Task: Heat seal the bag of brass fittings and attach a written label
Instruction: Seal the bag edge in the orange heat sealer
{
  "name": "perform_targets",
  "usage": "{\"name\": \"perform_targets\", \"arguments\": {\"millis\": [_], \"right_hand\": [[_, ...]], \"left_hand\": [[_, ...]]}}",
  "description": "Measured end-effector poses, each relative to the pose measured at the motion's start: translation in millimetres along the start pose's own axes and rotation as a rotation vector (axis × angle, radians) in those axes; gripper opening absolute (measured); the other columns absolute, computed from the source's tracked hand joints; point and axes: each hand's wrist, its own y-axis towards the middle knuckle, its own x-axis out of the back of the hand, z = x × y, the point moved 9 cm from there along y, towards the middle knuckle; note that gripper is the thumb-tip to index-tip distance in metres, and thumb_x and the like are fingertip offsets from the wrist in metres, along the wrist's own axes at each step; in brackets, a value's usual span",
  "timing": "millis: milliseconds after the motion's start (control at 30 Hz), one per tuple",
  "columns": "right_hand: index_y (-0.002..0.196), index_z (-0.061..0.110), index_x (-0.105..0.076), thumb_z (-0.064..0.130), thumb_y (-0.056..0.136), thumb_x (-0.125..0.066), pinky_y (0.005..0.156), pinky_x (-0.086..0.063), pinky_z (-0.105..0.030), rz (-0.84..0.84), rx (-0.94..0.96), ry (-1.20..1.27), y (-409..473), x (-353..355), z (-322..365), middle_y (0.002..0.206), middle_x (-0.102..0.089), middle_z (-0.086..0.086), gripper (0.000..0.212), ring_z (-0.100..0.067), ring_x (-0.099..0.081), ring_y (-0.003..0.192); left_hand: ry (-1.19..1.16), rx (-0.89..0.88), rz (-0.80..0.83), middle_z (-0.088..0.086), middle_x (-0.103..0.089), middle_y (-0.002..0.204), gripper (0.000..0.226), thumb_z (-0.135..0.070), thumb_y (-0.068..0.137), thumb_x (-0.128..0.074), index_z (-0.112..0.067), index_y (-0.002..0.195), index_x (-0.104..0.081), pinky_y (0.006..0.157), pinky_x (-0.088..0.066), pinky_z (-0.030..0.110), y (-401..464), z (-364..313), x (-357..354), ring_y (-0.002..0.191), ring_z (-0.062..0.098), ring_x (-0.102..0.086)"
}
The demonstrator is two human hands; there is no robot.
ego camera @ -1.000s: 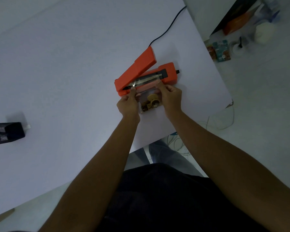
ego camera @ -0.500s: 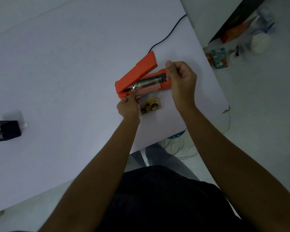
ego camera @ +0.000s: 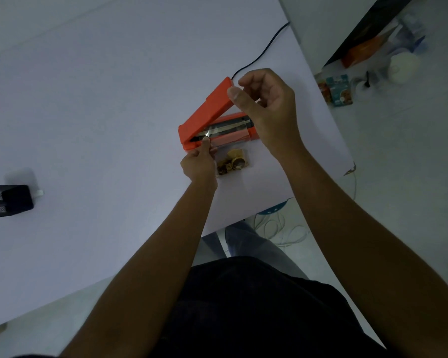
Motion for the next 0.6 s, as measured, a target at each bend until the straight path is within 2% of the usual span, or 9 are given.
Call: {"name": "perform_targets", "arguments": {"millis": [33,133,200,267,400,500,600], "right_hand": [[0.100,0.008,-0.065,0.026,0.088,-0.076,0.069,-0.053,-0.035,0.003,0.003,-0.007,-0.1,-0.3,0.1,0.082,-0.065,-0.006,0.024,-0.021,-0.061,0.076],[0.098,0.007,-0.065,0.020,0.089,-0.073,0.072,-0.056,-0.045,-0.024,0.011,-0.008,0.5,3.8,-2.1,0.086,-0.066,-0.019,0.017,-0.034,-0.062,0.080],[0.097,0.008,-0.065,0.015,0.089,-0.070,0.073,-0.058,-0.049,-0.062,0.009,-0.008,1.3,10.2,-5.4,0.089,-0.066,-0.024,0.012,-0.037,-0.063,0.083],[0.096,0.009,-0.064,0.013,0.089,-0.067,0.075,-0.058,-0.047,-0.093,-0.009,-0.003,1.6,15.9,-10.8,0.091,-0.066,-0.025,0.009,-0.035,-0.064,0.083],[0.093,0.013,-0.063,0.016,0.089,-0.067,0.070,-0.056,-0.036,-0.137,-0.074,-0.004,1.8,24.9,-30.1,0.087,-0.064,-0.024,0.006,-0.019,-0.060,0.076],[0.091,0.016,-0.063,0.023,0.088,-0.072,0.068,-0.054,-0.028,-0.171,-0.157,0.023,0.7,31.3,-51.8,0.082,-0.061,-0.012,0.012,-0.013,-0.058,0.075],[0.089,0.018,-0.064,0.028,0.088,-0.074,0.066,-0.050,-0.025,-0.212,-0.241,0.052,-3.0,38.3,-76.6,0.079,-0.061,-0.005,0.014,-0.010,-0.055,0.070]], "left_hand": [[-0.001,0.002,0.000,-0.001,-0.072,0.080,0.021,-0.030,0.091,-0.069,-0.011,0.096,-0.072,0.059,-0.054,0.018,0.6,0.3,-0.2,0.063,0.008,-0.066],[-0.002,0.008,0.000,-0.001,-0.072,0.079,0.021,-0.030,0.091,-0.069,-0.010,0.095,-0.072,0.061,-0.055,0.020,1.2,1.3,-0.6,0.064,0.010,-0.067],[-0.003,-0.003,-0.002,0.000,-0.071,0.077,0.022,-0.030,0.090,-0.070,-0.008,0.093,-0.072,0.060,-0.055,0.020,2.1,1.1,-0.2,0.063,0.010,-0.067],[-0.004,-0.011,-0.003,0.000,-0.071,0.077,0.023,-0.030,0.090,-0.070,-0.007,0.095,-0.071,0.058,-0.054,0.018,2.2,1.0,0.0,0.063,0.010,-0.067],[-0.006,-0.020,0.001,0.000,-0.072,0.081,0.021,-0.032,0.090,-0.070,-0.011,0.094,-0.071,0.058,-0.053,0.019,2.6,0.2,-0.4,0.066,0.011,-0.069],[-0.004,-0.021,-0.005,0.001,-0.071,0.077,0.020,-0.032,0.089,-0.071,-0.013,0.084,-0.069,0.058,-0.053,0.021,3.5,0.7,0.5,0.065,0.013,-0.067],[-0.002,-0.028,-0.004,0.001,-0.070,0.074,0.021,-0.031,0.089,-0.072,-0.015,0.076,-0.067,0.059,-0.054,0.023,4.0,0.6,0.6,0.062,0.013,-0.067]]}}
